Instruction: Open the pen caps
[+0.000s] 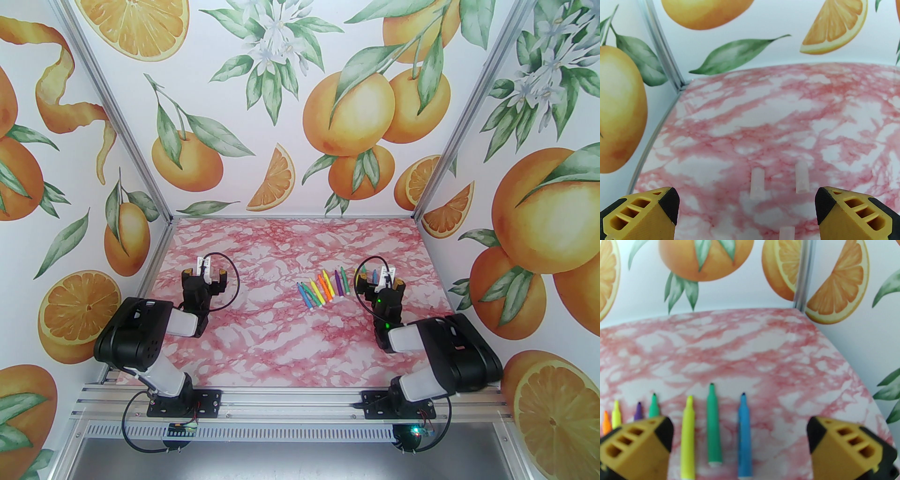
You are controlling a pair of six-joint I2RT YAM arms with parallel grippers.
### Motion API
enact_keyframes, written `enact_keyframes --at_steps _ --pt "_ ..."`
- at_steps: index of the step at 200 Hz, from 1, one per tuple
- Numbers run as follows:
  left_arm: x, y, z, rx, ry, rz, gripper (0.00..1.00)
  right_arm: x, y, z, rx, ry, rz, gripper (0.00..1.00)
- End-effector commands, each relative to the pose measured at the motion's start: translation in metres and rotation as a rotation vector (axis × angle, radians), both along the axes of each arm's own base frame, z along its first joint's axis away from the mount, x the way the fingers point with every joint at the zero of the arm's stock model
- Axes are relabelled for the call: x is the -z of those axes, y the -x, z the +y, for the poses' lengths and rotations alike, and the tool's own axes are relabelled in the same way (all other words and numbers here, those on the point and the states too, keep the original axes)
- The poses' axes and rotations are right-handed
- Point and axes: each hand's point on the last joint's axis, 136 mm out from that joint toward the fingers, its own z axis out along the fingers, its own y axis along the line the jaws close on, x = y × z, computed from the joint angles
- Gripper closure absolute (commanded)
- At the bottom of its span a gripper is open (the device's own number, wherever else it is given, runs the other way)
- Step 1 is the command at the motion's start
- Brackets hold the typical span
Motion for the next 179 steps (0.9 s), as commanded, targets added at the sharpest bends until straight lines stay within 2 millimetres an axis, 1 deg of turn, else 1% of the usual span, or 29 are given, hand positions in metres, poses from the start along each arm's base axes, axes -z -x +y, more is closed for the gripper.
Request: enact_keyframes --at_steps 1,10,18,38,179 --pt "-0.014 -0.01 0.005 0.007 0.049 -0.042 0.0 -0.03 -0.009 0.001 -0.007 -0.026 -0.107 0.0" --pt "-0.015 -0.011 0.005 0.006 0.049 -0.053 0.0 -0.03 -0.012 0.001 -0.005 -0.021 -0.115 0.0" --pt "-0.015 -0.011 0.006 0.007 0.052 -0.048 0.0 -0.026 -0.015 0.0 0.001 -0.023 -0.082 0.0" --pt "-0.015 -0.012 0.005 0.01 0.052 -0.046 0.0 -0.02 -0.028 -0.009 0.026 -0.055 -0.02 0.0" --pt "-0.014 -0.011 0.006 0.009 0.056 -0.043 0.0 -0.021 -0.028 -0.008 0.02 -0.054 -0.022 0.0"
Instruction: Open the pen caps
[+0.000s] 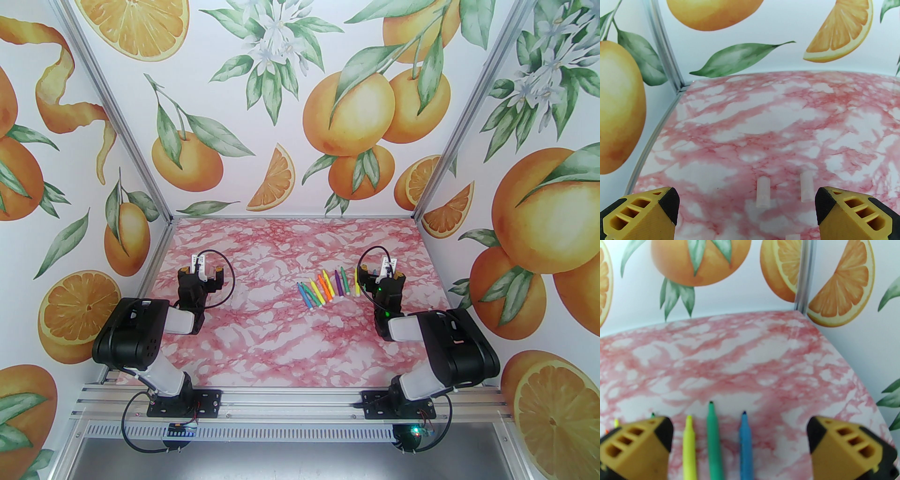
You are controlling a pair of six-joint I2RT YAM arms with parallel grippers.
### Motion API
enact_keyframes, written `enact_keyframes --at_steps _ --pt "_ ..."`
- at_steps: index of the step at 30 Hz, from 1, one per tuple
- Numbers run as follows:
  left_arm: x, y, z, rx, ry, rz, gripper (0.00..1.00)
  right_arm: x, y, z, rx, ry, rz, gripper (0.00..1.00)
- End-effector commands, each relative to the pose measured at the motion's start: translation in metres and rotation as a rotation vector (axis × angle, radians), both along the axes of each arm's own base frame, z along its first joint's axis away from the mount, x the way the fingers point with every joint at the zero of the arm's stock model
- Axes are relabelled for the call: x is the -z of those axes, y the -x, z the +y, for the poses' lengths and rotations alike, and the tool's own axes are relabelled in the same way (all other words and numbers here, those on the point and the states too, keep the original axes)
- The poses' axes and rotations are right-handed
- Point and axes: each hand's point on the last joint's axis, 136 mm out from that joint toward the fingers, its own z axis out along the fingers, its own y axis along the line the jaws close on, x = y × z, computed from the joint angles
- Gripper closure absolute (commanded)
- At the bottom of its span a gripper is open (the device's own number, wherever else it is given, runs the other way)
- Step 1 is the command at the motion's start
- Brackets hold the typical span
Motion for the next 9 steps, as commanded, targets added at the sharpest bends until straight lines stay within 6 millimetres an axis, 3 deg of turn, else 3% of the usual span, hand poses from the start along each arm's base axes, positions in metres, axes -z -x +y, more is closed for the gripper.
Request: enact_keyframes --at_steps 1,9 --pt "-0.0097 -0.0062 -0.0006 0.004 0.015 -0.027 0.0 -0.0058 -0.0025 0.0012 -0.007 -0.015 -0.018 0.0" --pt "-0.0098 -0.0057 -0.0003 0.003 0.015 -0.028 0.0 -0.005 -0.0049 0.0089 -0.053 -0.008 -0.007 0.0"
